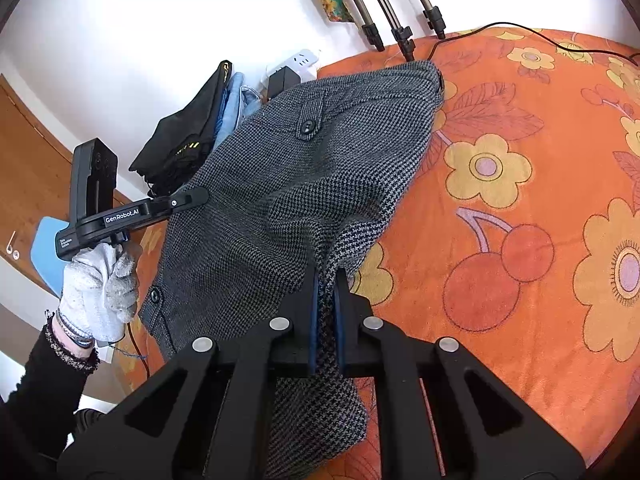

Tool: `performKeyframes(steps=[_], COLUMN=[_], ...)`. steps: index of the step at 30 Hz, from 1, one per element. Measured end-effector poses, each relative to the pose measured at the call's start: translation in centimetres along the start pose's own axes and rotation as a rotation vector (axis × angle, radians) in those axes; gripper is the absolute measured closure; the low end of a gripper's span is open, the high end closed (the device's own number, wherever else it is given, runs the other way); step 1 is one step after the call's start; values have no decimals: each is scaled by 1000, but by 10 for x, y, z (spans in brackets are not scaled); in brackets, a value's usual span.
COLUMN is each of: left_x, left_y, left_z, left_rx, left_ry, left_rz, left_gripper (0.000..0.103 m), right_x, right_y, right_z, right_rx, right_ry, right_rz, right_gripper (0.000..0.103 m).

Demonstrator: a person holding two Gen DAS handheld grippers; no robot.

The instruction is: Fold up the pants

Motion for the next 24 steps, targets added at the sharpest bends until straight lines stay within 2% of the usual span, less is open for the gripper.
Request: performKeyframes(steps=[4, 6, 9, 10, 11, 14, 15, 17, 18, 19, 20, 21, 24], left_x=[-1, -4, -11, -12, -15, -18, -18, -18, -16, -13, -11, -8, -5], left_y=[7, 10, 16, 19, 22, 27, 27, 29, 29, 30, 31, 32, 29], left_z=[-2, -3, -5, -6, -7, -6, -5, -5, -5, -7, -8, -9, -9], left_rx=[-27, -40, -60, -66, -77, -83, -79, -76, -72, -80, -85, -85, -70], left_ry=[44, 57, 50, 48, 46, 38, 35, 39, 47, 53, 62, 76, 57], left_rz=[45, 65, 80, 82, 86, 80, 75, 72, 69, 46, 40, 42, 22], left_gripper=[90, 85, 75, 68, 56, 54, 54, 56, 62, 82, 85, 89, 92], right_x=[7, 11, 17, 18, 17, 11, 9, 5, 3, 0, -1, -3, -3], right_y=[6, 7, 10, 10, 10, 13, 15, 18, 19, 22, 23, 25, 28], right_z=[-3, -3, -2, -1, 0, 1, 1, 1, 1, -3, -3, -6, -7], right_rx=[-21, -15, -11, -7, -8, -4, 1, 2, 7, -16, -13, -36, -49], right_ry=[-1, -6, -10, -8, -10, -30, -37, -49, -53, -47, -49, -53, -39], right_rz=[-49, -78, -108, -102, -100, -93, -90, -83, -77, -48, -47, -32, -18], right_gripper=[86, 70, 57, 57, 54, 44, 44, 44, 52, 57, 60, 75, 89])
Point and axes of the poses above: each gripper's, at about its wrist camera, not at the fingertips, and y roughly the way its jaws point, x to its right, z to its top, the point moved 10 cm from there along y, roughly the way its jaws point, and after that the axes turned 12 degrees about y, right-handed, at the moved point
